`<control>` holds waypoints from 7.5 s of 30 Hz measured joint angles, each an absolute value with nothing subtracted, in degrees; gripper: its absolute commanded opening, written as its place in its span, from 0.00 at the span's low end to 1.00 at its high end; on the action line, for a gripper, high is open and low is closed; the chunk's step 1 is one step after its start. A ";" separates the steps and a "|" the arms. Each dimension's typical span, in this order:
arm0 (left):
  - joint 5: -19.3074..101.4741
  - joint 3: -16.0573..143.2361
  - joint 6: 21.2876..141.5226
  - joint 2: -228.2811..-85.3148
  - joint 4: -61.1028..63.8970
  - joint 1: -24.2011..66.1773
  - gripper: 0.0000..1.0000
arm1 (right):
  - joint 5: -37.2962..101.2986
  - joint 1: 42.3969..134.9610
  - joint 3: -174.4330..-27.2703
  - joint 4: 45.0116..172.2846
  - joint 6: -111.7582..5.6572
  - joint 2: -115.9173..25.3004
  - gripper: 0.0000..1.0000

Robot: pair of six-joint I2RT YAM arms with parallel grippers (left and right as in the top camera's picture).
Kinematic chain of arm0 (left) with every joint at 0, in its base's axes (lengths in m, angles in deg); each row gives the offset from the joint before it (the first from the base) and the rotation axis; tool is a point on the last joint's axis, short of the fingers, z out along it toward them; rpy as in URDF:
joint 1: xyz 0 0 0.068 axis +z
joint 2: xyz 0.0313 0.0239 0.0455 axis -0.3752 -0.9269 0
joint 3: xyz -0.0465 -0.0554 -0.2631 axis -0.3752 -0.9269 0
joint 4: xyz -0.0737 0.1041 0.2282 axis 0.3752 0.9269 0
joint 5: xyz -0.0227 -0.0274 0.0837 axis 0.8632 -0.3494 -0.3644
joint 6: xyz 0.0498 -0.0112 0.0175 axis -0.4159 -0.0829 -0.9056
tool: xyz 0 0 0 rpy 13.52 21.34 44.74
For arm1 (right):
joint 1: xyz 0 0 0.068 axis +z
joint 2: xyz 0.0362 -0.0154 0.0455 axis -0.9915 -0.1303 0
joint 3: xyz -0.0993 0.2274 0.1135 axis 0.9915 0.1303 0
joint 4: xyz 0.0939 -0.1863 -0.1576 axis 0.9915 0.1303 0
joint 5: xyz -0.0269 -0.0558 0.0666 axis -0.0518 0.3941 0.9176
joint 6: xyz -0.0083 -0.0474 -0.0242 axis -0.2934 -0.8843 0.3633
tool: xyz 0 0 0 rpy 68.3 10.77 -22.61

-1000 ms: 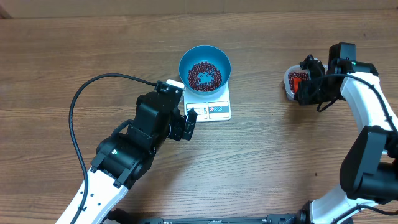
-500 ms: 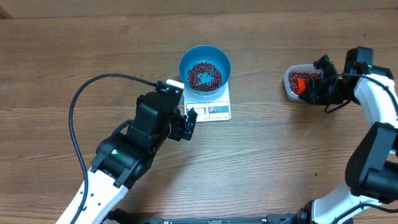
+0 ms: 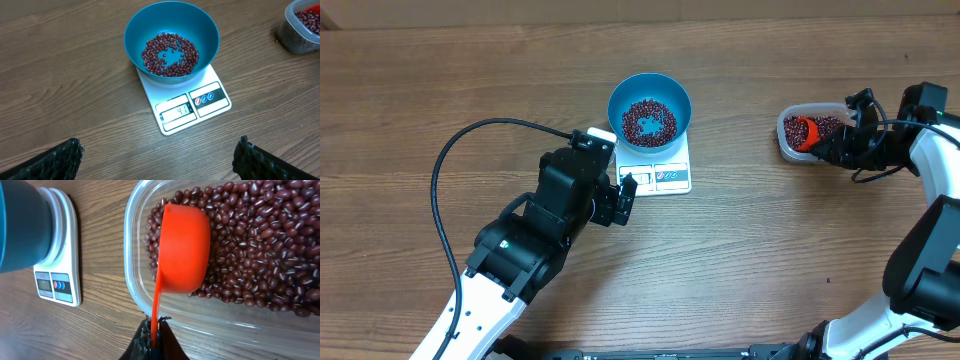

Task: Scoop item into bowl and weigh 150g on scale

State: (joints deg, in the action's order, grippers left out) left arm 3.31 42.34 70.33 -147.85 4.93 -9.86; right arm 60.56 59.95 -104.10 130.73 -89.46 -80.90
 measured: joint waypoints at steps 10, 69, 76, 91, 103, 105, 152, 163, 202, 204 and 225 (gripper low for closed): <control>3.31 42.34 70.33 -147.85 4.93 -9.86 0.99 | 65.58 55.95 -104.10 130.32 -89.44 -80.90 0.04; 3.31 42.34 70.33 -147.85 4.93 -9.86 1.00 | 88.27 58.90 -104.10 133.49 -89.44 -80.90 0.04; 3.31 42.34 70.33 -147.85 4.93 -9.86 0.99 | 89.74 63.71 -104.10 133.29 -89.44 -80.90 0.04; 3.31 42.34 70.33 -147.85 4.93 -9.86 1.00 | 93.15 73.41 -104.10 129.38 -89.01 -80.90 0.04; 3.29 42.34 70.33 -147.85 4.93 -9.86 0.99 | 95.05 81.94 -104.10 113.51 -77.88 -80.90 0.04; 3.31 42.34 70.33 -147.85 4.93 -9.86 0.99 | 95.13 83.20 -104.10 111.70 -77.01 -80.90 0.04; 3.31 42.34 70.33 -147.85 4.93 -9.86 0.99 | 73.87 91.62 -104.10 101.99 -112.13 -80.90 0.04; 3.31 42.34 70.33 -147.85 4.93 -9.86 0.99 | 73.45 91.62 -104.10 101.05 -122.62 -80.90 0.04; 3.31 42.34 70.33 -147.85 4.93 -9.86 0.99 | 67.05 83.62 -104.12 102.89 -99.17 -75.26 0.04; 3.31 42.34 70.33 -147.85 4.93 -9.86 0.99 | 66.94 81.00 -104.29 105.58 -95.65 -72.14 0.04; 3.31 42.34 70.33 -147.85 4.93 -9.86 0.99 | 39.77 67.34 -105.50 132.92 -87.30 -60.51 0.04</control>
